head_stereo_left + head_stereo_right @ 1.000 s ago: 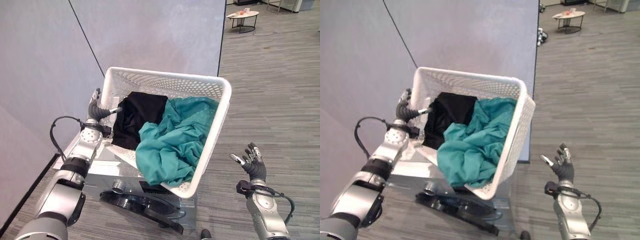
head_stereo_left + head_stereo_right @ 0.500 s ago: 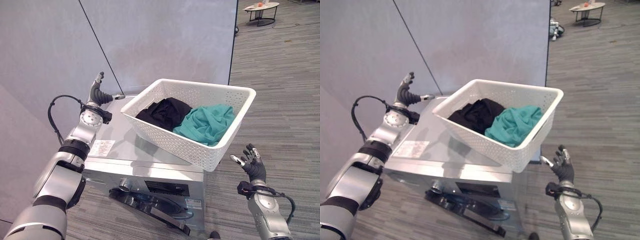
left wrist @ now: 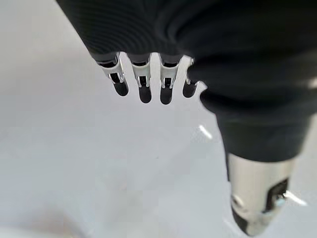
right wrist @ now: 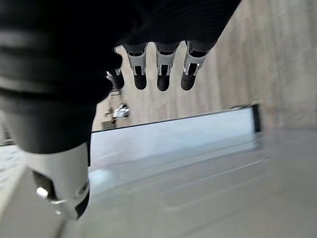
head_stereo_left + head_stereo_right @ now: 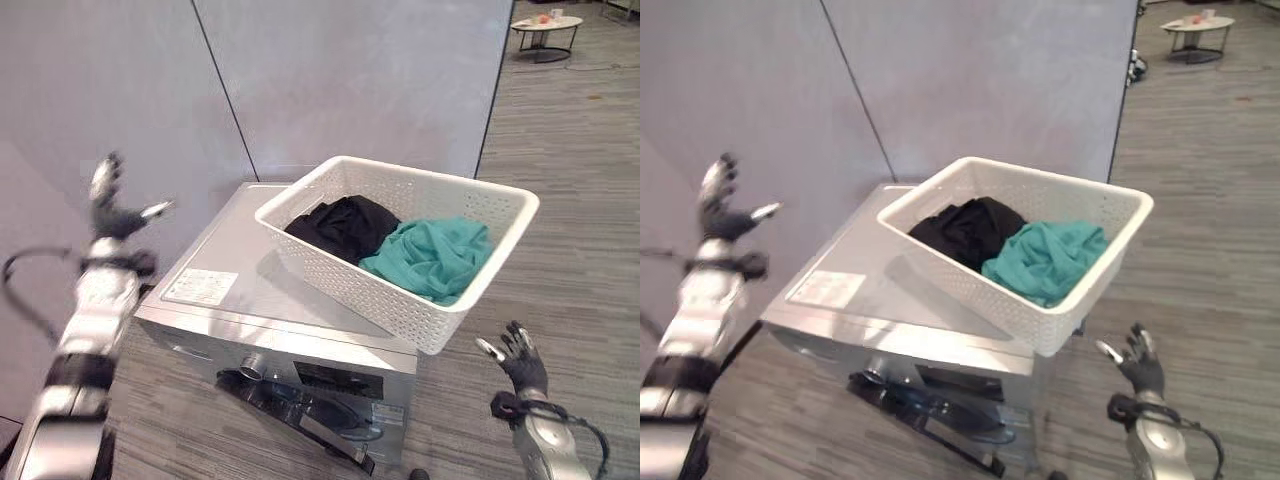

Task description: Grab the laundry basket,head to the washer,open it,put in the laundry and shut it.

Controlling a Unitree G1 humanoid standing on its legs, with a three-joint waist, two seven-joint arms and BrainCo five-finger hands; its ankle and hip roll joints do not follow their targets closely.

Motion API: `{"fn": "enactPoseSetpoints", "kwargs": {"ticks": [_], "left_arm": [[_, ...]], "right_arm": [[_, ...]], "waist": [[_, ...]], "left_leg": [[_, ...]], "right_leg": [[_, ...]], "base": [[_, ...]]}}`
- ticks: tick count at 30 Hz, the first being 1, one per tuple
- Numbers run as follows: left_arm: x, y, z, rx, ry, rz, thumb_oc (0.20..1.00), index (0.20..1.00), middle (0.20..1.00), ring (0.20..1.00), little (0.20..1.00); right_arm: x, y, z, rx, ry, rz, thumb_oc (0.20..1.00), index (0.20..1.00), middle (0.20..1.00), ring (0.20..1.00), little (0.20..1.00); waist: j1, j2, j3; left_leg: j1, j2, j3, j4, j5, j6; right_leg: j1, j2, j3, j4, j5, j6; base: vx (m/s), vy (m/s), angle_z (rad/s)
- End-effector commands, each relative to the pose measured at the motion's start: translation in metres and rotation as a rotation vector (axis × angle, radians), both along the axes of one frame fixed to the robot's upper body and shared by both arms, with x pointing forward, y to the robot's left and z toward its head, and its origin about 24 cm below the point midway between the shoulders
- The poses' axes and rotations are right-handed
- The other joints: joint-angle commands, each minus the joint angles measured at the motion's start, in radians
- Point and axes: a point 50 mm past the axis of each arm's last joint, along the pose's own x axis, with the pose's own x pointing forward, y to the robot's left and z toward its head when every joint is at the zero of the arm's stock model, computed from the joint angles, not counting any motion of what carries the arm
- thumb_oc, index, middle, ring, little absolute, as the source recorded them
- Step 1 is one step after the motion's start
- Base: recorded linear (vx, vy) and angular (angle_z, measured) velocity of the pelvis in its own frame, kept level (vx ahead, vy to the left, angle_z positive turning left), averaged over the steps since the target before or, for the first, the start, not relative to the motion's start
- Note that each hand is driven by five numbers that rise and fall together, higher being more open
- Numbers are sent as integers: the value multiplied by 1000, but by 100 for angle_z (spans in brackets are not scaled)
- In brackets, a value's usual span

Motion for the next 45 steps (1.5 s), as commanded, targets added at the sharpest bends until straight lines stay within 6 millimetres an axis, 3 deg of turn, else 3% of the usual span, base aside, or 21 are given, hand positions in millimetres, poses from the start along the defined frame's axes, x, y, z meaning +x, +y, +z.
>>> {"fn": "enactPoseSetpoints", "kwargs": {"ticks": [1, 4, 8, 9, 13, 14, 15, 16, 17, 20, 21, 23, 26, 31, 34, 37, 38, 40, 42, 44, 45], "left_arm": [[1, 14, 23, 79, -74, 86, 1000, 1000, 1000, 1000, 1000], [-17, 21, -1, -12, -54, 142, 1000, 1000, 1000, 1000, 1000], [-42, 26, -62, -218, 100, 213, 1000, 1000, 1000, 1000, 1000], [-42, 26, -62, -218, 100, 212, 1000, 1000, 1000, 1000, 1000], [-71, 20, -144, -356, 499, 274, 1000, 1000, 1000, 1000, 1000], [-70, 20, -144, -356, 498, 273, 1000, 1000, 1000, 1000, 1000], [-73, 19, -148, -367, 517, 277, 1000, 1000, 1000, 1000, 1000], [-88, 8, -174, -423, 651, 284, 1000, 1000, 1000, 1000, 1000], [-94, 4, -184, -431, 713, 286, 1000, 1000, 1000, 1000, 1000], [-112, -19, -213, -452, 909, 258, 1000, 1000, 1000, 1000, 1000], [-115, -23, -217, -465, 931, 254, 1000, 1000, 1000, 1000, 1000], [-120, -32, -224, -459, 982, 221, 1000, 1000, 1000, 1000, 1000], [-133, -40, -234, -404, 1088, 163, 1000, 1000, 1000, 1000, 1000], [-141, -54, -243, -406, 1150, 121, 1000, 1000, 1000, 1000, 1000], [-141, -59, -245, -413, 1154, 111, 1000, 1000, 1000, 1000, 1000], [-132, -67, -246, -403, 1140, 71, 1000, 1000, 1000, 1000, 1000], [-124, -72, -244, -396, 1125, 47, 1000, 1000, 1000, 1000, 1000], [-118, -73, -243, -389, 1108, 39, 1000, 1000, 1000, 1000, 1000], [-115, -75, -242, -384, 1106, 29, 1000, 1000, 1000, 1000, 1000], [-110, -76, -241, -351, 1118, 1, 1000, 1000, 1000, 1000, 1000], [-110, -74, -240, -341, 1121, 6, 1000, 1000, 1000, 1000, 1000]], "right_arm": [[19, 17, 6, 97, -128, 2, 1000, 1000, 1000, 1000, 1000], [15, 15, 1, 104, -95, 2, 1000, 1000, 1000, 1000, 1000], [6, 9, -16, 123, 4, -9, 1000, 1000, 1000, 1000, 1000], [6, 9, -16, 123, 4, -9, 1000, 1000, 1000, 1000, 1000], [-2, -1, -30, 156, 76, -65, 1000, 1000, 1000, 1000, 1000], [-2, -1, -30, 156, 74, -66, 1000, 1000, 1000, 1000, 1000], [-3, -2, -30, 162, 75, -68, 1000, 1000, 1000, 1000, 1000], [-7, -6, -35, 171, 93, -97, 1000, 1000, 1000, 1000, 1000], [-7, -8, -35, 164, 98, -98, 1000, 1000, 1000, 1000, 1000], [-9, -14, -36, 139, 115, -97, 1000, 1000, 1000, 1000, 1000], [-5, -15, -35, 138, 109, -93, 1000, 1000, 1000, 1000, 1000], [0, -14, -35, 142, 106, -92, 1000, 1000, 1000, 1000, 1000], [0, -13, -41, 129, 160, -42, 1000, 1000, 1000, 1000, 1000], [-6, -17, -44, 114, 201, -31, 1000, 1000, 1000, 1000, 1000], [-4, -18, -41, 91, 199, -18, 1000, 1000, 1000, 1000, 1000], [-6, -23, -37, 51, 213, 5, 1000, 1000, 1000, 1000, 1000], [-3, -22, -37, 41, 223, 27, 1000, 1000, 1000, 1000, 1000], [2, -20, -36, 11, 245, 81, 1000, 1000, 1000, 1000, 1000], [4, -19, -34, -3, 246, 95, 1000, 1000, 1000, 1000, 1000], [2, -16, -35, -3, 255, 111, 1000, 1000, 1000, 1000, 1000], [4, -12, -34, -13, 253, 138, 1000, 1000, 1000, 1000, 1000]], "waist": [[30, -68, 14], [36, -77, 17], [45, -93, 34], [45, -93, 34], [25, -94, 66], [27, -94, 66], [23, -94, 69], [10, -93, 86], [2, -92, 95], [-34, -99, 129], [-34, -101, 135], [-22, -96, 137], [-23, -94, 146], [-6, -102, 124], [-1, -97, 116], [4, -100, 124], [19, -107, 147], [36, -122, 165], [30, -127, 165], [23, -137, 154], [28, -138, 150]], "left_leg": [[-5, -9, -51, 58, -9, -20], [-10, -9, -55, 74, -20, -17], [-31, -13, -65, 124, -47, -6], [-31, -13, -65, 125, -47, -6], [-35, -28, -64, 140, -64, 17], [-35, -28, -64, 140, -64, 18], [-37, -32, -62, 137, -64, 22], [-30, -47, -56, 134, -73, 33], [-27, -58, -49, 128, -74, 39], [-42, -107, -1, 92, -71, 58], [-49, -107, 24, 87, -70, 57], [-45, -93, 54, 84, -87, 48], [-37, -86, 90, 84, -74, 62], [-51, -81, 111, 108, -65, 45], [-50, -76, 112, 113, -64, 37], [-95, -49, 91, 228, -78, 6], [-133, -29, 35, 331, -66, -26], [-180, -35, -55, 407, -16, -43], [-186, -1, -45, 402, -7, -46], [-176, 106, 16, 339, -15, -54], [-176, 120, -4, 303, -9, -51]], "right_leg": [[45, -49, -17, 30, -51, 67], [46, -50, -19, 35, -55, 65], [39, -61, -14, 69, -65, 60], [38, -61, -14, 69, -65, 60], [-5, -87, 10, 168, -76, 69], [-7, -88, 11, 170, -77, 69], [-17, -92, 17, 176, -72, 70], [-34, -107, 32, 193, -61, 82], [-44, -112, 47, 195, -51, 87], [-119, -144, 113, 174, 42, 121], [-142, -148, 89, 171, 57, 122], [-155, -143, -20, 216, 12, 125], [-181, -45, -99, 391, -106, 92], [-118, 51, -57, 276, -176, 33], [-92, 70, -56, 224, -175, 19], [-63, 77, -54, 174, -171, 7], [-51, 75, -48, 169, -171, -3], [-52, 71, -43, 165, -154, -24], [-48, 66, -50, 157, -152, -23], [-26, 45, -61, 150, -170, -7], [-26, 42, -55, 150, -176, -4]], "base": [[2, 14, 18], [-17, 22, 22], [-43, 52, 9], [-28, 59, 3], [-60, 141, -2], [-45, 114, -8], [-57, 170, -14], [-85, 233, -15], [-134, 342, -24], [-172, 279, -52], [-116, 218, -56], [-41, 114, -66], [-74, 94, -99], [-8, -58, -37], [51, -74, -5], [9, -111, 6], [-111, -134, 15], [-92, -74, 12], [34, 0, -8], [90, 104, 16], [35, 196, 57]]}}
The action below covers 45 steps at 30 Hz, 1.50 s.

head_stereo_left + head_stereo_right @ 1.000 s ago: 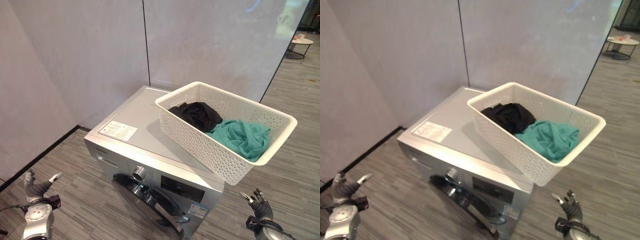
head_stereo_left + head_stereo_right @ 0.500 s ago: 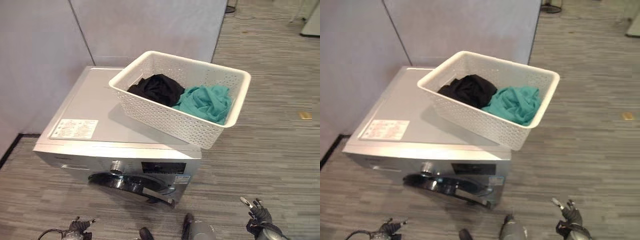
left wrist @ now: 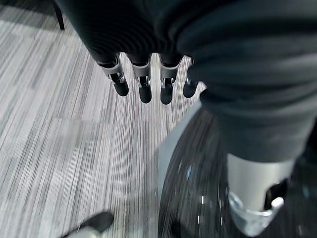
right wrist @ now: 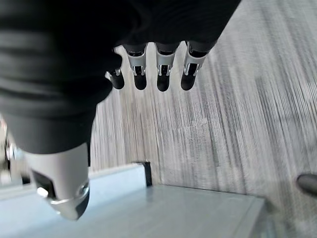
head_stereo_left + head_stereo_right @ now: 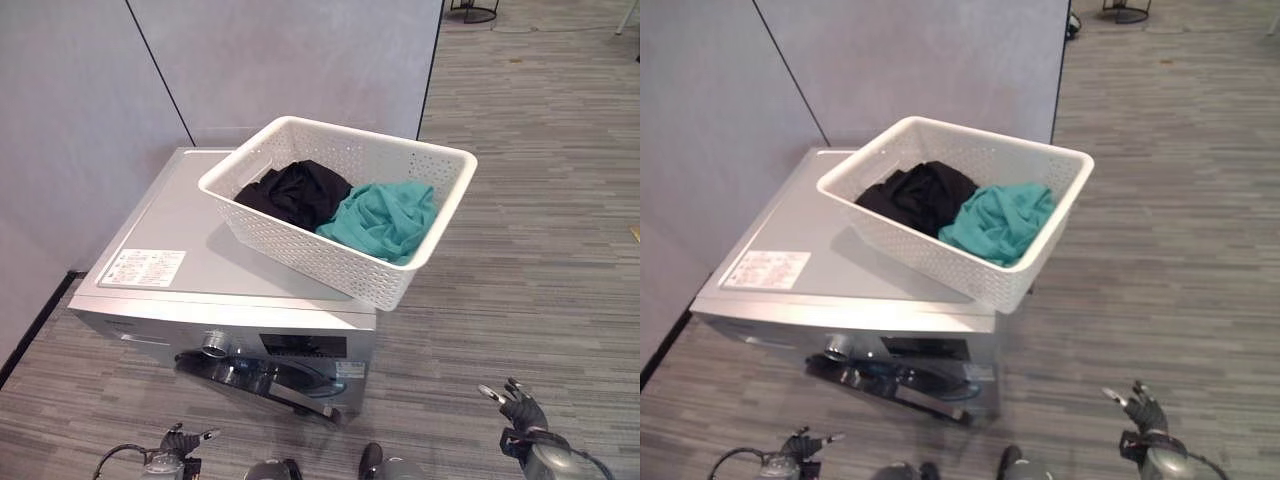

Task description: Grab the laundry basket,head to the washer,open it,put in the laundry and shut it.

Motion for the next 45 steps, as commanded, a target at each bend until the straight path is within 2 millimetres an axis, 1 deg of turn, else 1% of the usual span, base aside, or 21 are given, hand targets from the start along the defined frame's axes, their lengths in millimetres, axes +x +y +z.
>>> {"fn": "enactPoseSetpoints", "kwargs": {"ticks": [1, 2, 3, 4, 5, 7, 9, 10, 14, 18, 20, 22, 23, 25, 28, 30, 31, 34, 36, 43, 45], "left_arm": [[19, 14, 13, 78, -35, -44, 1000, 1000, 1000, 1000, 1000], [21, 14, 13, 77, -33, -51, 1000, 1000, 1000, 1000, 1000], [21, 14, 13, 77, -33, -51, 1000, 1000, 1000, 1000, 1000], [23, 13, 14, 79, -39, -58, 1000, 1000, 1000, 1000, 1000], [23, 13, 14, 79, -39, -58, 1000, 1000, 1000, 1000, 1000], [26, 11, 15, 84, -49, -96, 1000, 1000, 1000, 1000, 1000], [25, 14, 16, 95, -51, -99, 1000, 1000, 1000, 1000, 1000], [23, 16, 16, 101, -41, -103, 1000, 1000, 1000, 1000, 1000], [18, 17, 14, 114, -22, -103, 1000, 1000, 1000, 1000, 1000], [4, 15, 7, 114, 32, -107, 1000, 1000, 1000, 1000, 1000], [1, 16, 7, 114, 39, -106, 1000, 1000, 1000, 1000, 1000], [-6, 15, 4, 119, 59, -106, 1000, 1000, 1000, 1000, 1000], [-12, 13, 1, 122, 78, -124, 1000, 1000, 1000, 1000, 1000], [-14, 12, 0, 120, 84, -132, 1000, 1000, 1000, 1000, 1000], [-30, 5, -7, 112, 121, -150, 1000, 1000, 1000, 1000, 1000], [-37, 2, -9, 104, 136, -158, 1000, 1000, 1000, 1000, 1000], [-37, 2, -9, 104, 136, -158, 1000, 1000, 1000, 1000, 1000], [-50, 1, -13, 91, 164, -162, 1000, 1000, 1000, 1000, 1000], [-53, 1, -13, 88, 172, -162, 1000, 1000, 1000, 1000, 1000], [-76, -1, -18, 64, 225, -128, 1000, 1000, 1000, 1000, 1000], [-79, 0, -18, 67, 229, -127, 1000, 1000, 1000, 1000, 1000]], "right_arm": [[16, 9, 15, -45, -75, 111, 1000, 1000, 1000, 1000, 1000], [17, 11, 15, -41, -74, 124, 1000, 1000, 1000, 1000, 1000], [17, 11, 15, -41, -74, 124, 1000, 1000, 1000, 1000, 1000], [17, 16, 13, -46, -53, 178, 1000, 1000, 1000, 1000, 1000], [17, 16, 13, -46, -53, 178, 1000, 1000, 1000, 1000, 1000], [20, 18, 18, -91, -42, 258, 1000, 1000, 1000, 1000, 1000], [23, 24, 18, -107, -36, 318, 1000, 1000, 1000, 1000, 1000], [28, 32, 20, -123, -40, 382, 1000, 1000, 1000, 1000, 1000], [30, 45, 13, -113, -17, 446, 1000, 1000, 1000, 1000, 1000], [45, 68, 11, -139, -9, 566, 1000, 1000, 1000, 1000, 1000], [46, 71, 9, -138, -2, 574, 1000, 1000, 1000, 1000, 1000], [53, 79, 7, -164, 6, 615, 1000, 1000, 1000, 1000, 1000], [60, 88, 7, -171, 2, 650, 1000, 1000, 1000, 1000, 1000], [62, 92, 7, -170, -5, 657, 1000, 1000, 1000, 1000, 1000], [77, 112, 7, -201, -16, 727, 1000, 1000, 1000, 1000, 1000], [82, 118, 5, -194, -7, 737, 1000, 1000, 1000, 1000, 1000], [82, 118, 5, -194, -7, 737, 1000, 1000, 1000, 1000, 1000], [86, 126, -4, -188, 54, 754, 1000, 1000, 1000, 1000, 1000], [86, 129, -8, -175, 81, 752, 1000, 1000, 1000, 1000, 1000], [95, 155, -15, -174, 133, 807, 1000, 1000, 1000, 1000, 1000], [97, 169, -14, -185, 128, 864, 1000, 1000, 1000, 1000, 1000]], "waist": [[12, -24, 5], [14, -24, 6], [14, -24, 7], [8, -20, 9], [8, -20, 10], [4, -8, 14], [9, -8, 18], [16, -12, 22], [28, -15, 24], [52, -25, 13], [58, -26, 10], [74, -28, 4], [91, -30, -1], [96, -31, -4], [141, -39, -13], [159, -41, -15], [159, -41, -15], [201, -42, -13], [213, -42, -13], [292, -31, 7], [309, -31, 19]], "left_leg": [[6, 31, 1, -93, 12, 28], [8, 35, -25, -106, 40, 40], [9, 35, -26, -106, 40, 39], [51, 10, -61, -151, 10, 37], [53, 9, -61, -152, 10, 37], [63, -42, -55, -175, -12, 48], [64, -66, -41, -182, -20, 59], [68, -89, -27, -194, -28, 71], [77, -118, -17, -229, -30, 87], [75, -144, -27, -236, -42, 105], [77, -147, -27, -238, -44, 107], [80, -151, -30, -245, -44, 110], [82, -153, -37, -253, -41, 112], [81, -154, -41, -257, -38, 112], [78, -147, -67, -269, -25, 108], [74, -142, -80, -267, -22, 106], [74, -142, -80, -267, -22, 106], [68, -128, -106, -256, -18, 100], [63, -123, -115, -249, -17, 97], [21, -92, -164, -197, -8, 83], [6, -86, -180, -202, 9, 77]], "right_leg": [[26, -21, 93, -11, -20, 130], [15, -25, 84, -10, -8, 121], [16, -25, 83, -10, -8, 121], [16, -35, 93, -7, -1, 135], [17, -35, 93, -7, -1, 136], [3, -75, 105, -1, 27, 157], [-3, -98, 113, 0, 42, 166], [-13, -119, 124, 1, 57, 177], [-16, -143, 123, -5, 77, 194], [-12, -173, 106, -11, 95, 209], [-9, -177, 101, -13, 97, 210], [-1, -181, 88, -16, 99, 211], [4, -183, 76, -17, 99, 213], [7, -183, 71, -18, 100, 213], [22, -178, 31, -30, 96, 210], [27, -175, 19, -29, 91, 207], [27, -175, 18, -29, 91, 207], [43, -163, -8, -29, 76, 198], [46, -159, -14, -27, 69, 194], [58, -127, -47, -28, 41, 174], [57, -116, -60, -30, 38, 168]], "base": [[-28, 147, 53], [-41, 95, 30], [-22, 151, -4], [29, 130, -10], [39, 309, -7], [11, 341, -7], [-9, 292, 5], [-18, 210, 7], [-19, 200, -9], [11, 83, 13], [7, 17, 1], [28, 16, 9], [31, -2, 9], [15, -12, 11], [26, -76, 25], [17, -71, 30], [11, -74, 25], [10, -81, 15], [3, -59, 24], [-29, -82, 11], [-81, -84, 35]]}}
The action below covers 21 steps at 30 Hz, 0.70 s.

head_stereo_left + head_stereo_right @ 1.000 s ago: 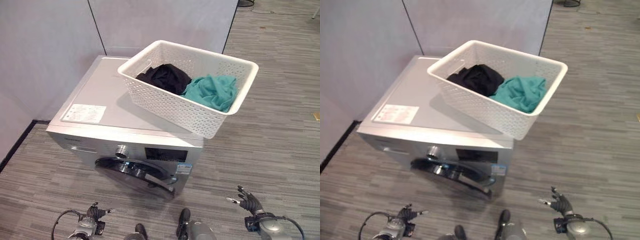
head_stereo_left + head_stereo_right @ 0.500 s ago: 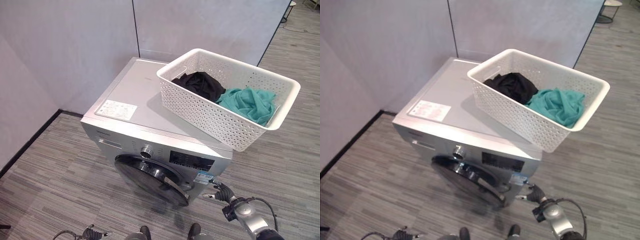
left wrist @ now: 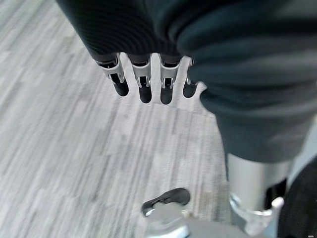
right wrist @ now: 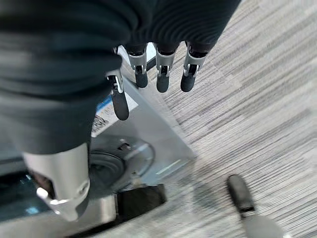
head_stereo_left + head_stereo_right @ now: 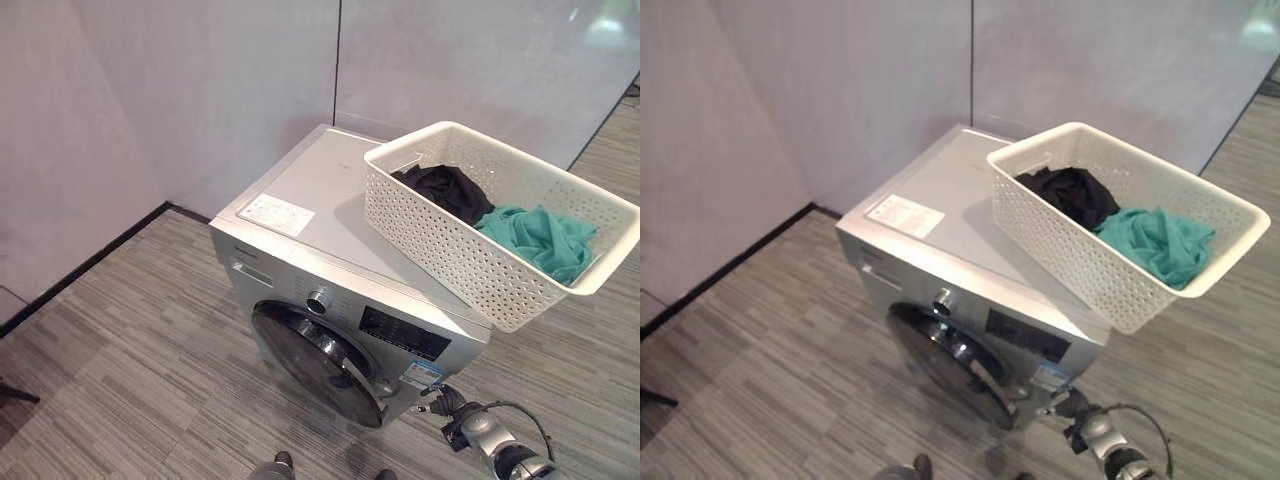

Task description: Grab the laundry basket,head to the washer,open it,put in the laundry and shut it.

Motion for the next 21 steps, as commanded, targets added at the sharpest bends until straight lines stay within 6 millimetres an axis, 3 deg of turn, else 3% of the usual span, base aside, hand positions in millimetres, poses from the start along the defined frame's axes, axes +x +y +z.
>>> {"fn": "enactPoseSetpoints", "kwargs": {"ticks": [1, 6, 13, 14, 17, 21], "left_arm": [[29, 11, 7, 39, -65, -40, 1000, 1000, 1000, 1000, 1000], [26, 22, 9, 79, -43, -26, 1000, 1000, 1000, 1000, 1000], [45, 30, 16, 126, -85, -45, 1000, 1000, 1000, 1000, 1000], [56, 29, 17, 135, -124, -41, 1000, 1000, 1000, 1000, 1000], [64, 26, 18, 142, -150, -38, 1000, 1000, 1000, 1000, 1000], [84, 14, 20, 136, -239, -40, 1000, 1000, 1000, 1000, 1000]], "right_arm": [[56, 93, 25, 202, -177, 224, 1000, 1000, 1000, 1000, 1000], [47, 116, 20, 193, -150, 314, 1000, 1000, 1000, 1000, 1000], [31, 134, 14, 190, -114, 431, 1000, 1000, 1000, 1000, 1000], [32, 136, 17, 205, -148, 443, 1000, 1000, 1000, 1000, 1000], [35, 134, 20, 191, -178, 443, 1000, 1000, 1000, 1000, 1000], [53, 110, 32, 58, -304, 398, 1000, 1000, 1000, 1000, 1000]], "waist": [[54, -27, 73], [71, -55, 91], [66, -85, 115], [52, -93, 122], [45, -92, 126], [18, -77, 140]], "left_leg": [[-66, 22, -31, 45, 66, -39], [-83, 32, -71, -3, 89, -58], [-95, 24, -80, -27, 94, -54], [-98, 18, -71, -26, 90, -50], [-99, 14, -68, -25, 86, -47], [-106, 1, -53, -22, 79, -36]], "right_leg": [[40, -28, 22, 1, -49, 66], [39, -9, -3, -21, -50, 76], [23, -21, -21, -6, -38, 83], [14, -29, -9, -5, -29, 89], [9, -35, -2, -2, -25, 92], [-10, -55, 17, 7, -10, 100]], "base": [[-75, -84, 27], [-26, -70, 29], [-26, 25, 19], [-18, 64, 0], [-16, 84, 2], [-30, 114, -10]]}}
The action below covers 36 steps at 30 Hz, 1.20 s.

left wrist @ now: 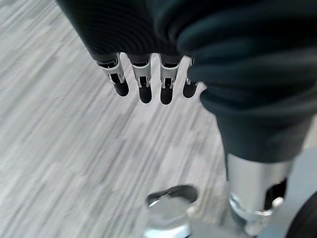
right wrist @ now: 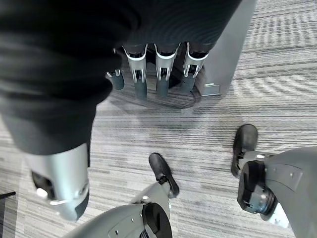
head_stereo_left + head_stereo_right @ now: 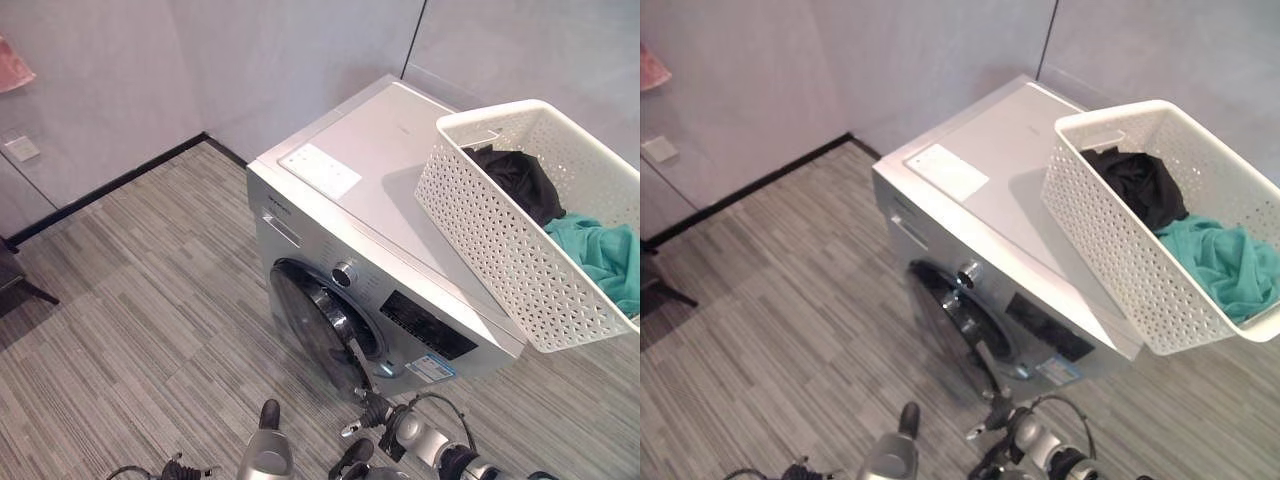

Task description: Grab the laundry basket,head to the washer,open it,put in the laundry and shut it.

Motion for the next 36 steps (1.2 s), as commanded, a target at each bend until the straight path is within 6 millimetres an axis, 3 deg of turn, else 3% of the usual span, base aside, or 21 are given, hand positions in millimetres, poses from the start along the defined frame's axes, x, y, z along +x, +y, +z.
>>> {"fn": "enactPoseSetpoints", "kwargs": {"ticks": [1, 4, 10, 11, 12, 18, 20, 25, 29, 36], "left_arm": [[12, 4, 6, 49, -54, -4, 1000, 1000, 1000, 1000, 1000], [16, 1, 6, 49, -63, -16, 1000, 1000, 1000, 1000, 1000], [16, 2, 5, 52, -38, -37, 1000, 1000, 1000, 1000, 1000], [10, 9, 6, 64, -16, -28, 1000, 1000, 1000, 1000, 1000], [1, 16, 6, 74, 11, 0, 1000, 1000, 1000, 1000, 1000], [-8, 19, 4, 75, 32, 40, 1000, 1000, 1000, 1000, 1000], [-5, 15, 3, 69, 25, 33, 1000, 1000, 1000, 1000, 1000], [-5, 10, 1, 61, 34, 15, 1000, 1000, 1000, 1000, 1000], [0, -1, -1, 57, 24, -28, 1000, 1000, 1000, 1000, 1000], [12, -8, 1, 72, -3, -78, 1000, 1000, 1000, 1000, 1000]], "right_arm": [[48, -8, 34, -39, -251, -19, 1000, 1000, 1000, 1000, 1000], [52, -9, 39, -48, -276, -5, 1000, 1000, 1000, 1000, 1000], [56, 13, 65, 131, -323, 98, 1000, 1000, 1000, 1000, 1000], [53, 20, 83, 232, -356, 156, 1000, 1000, 1000, 1000, 1000], [52, 17, 109, 317, -425, 208, 1000, 1000, 1000, 1000, 1000], [46, -11, 136, 326, -545, 185, 1000, 1000, 1000, 1000, 1000], [40, -29, 147, 289, -626, 129, 1000, 1000, 1000, 1000, 1000], [32, -50, 135, 194, -627, 35, 1000, 1000, 1000, 1000, 1000], [36, -55, 101, 65, -566, -43, 1000, 1000, 1000, 1000, 1000], [59, -38, 107, 36, -639, -18, 1000, 1000, 1000, 1000, 1000]], "waist": [[-7, -17, 54], [-15, -14, 54], [-38, -25, 52], [-47, -33, 51], [-62, -44, 48], [-88, -57, 39], [-105, -63, 29], [-118, -67, 20], [-107, -51, 26], [-89, -34, 53]], "left_leg": [[-7, -17, 8, -16, 43, 8], [-8, -22, 8, -17, 41, 11], [-9, -29, 28, -24, 56, 21], [-2, -27, 38, -29, 56, 19], [6, -25, 47, -35, 57, 17], [24, -18, 63, -54, 64, 14], [29, -15, 64, -69, 71, 13], [28, -12, 59, -73, 73, 13], [20, -14, 54, -76, 74, 16], [-19, -21, 26, -83, 78, 3]], "right_leg": [[70, -46, 80, -64, 47, 89], [71, -52, 78, -64, 49, 90], [61, -66, 69, -60, 64, 83], [60, -67, 74, -58, 64, 84], [59, -66, 80, -58, 64, 86], [60, -63, 87, -57, 65, 90], [60, -59, 84, -60, 69, 93], [63, -56, 76, -65, 70, 94], [56, -58, 73, -65, 71, 96], [39, -61, 73, -80, 74, 111]], "base": [[-2, 79, -10], [-37, 68, -4], [-5, 20, -2], [23, 8, -7], [26, 6, -6], [18, -8, -12], [24, -26, -8], [11, -6, -1], [0, 0, 0], [0, 5, 2]]}}
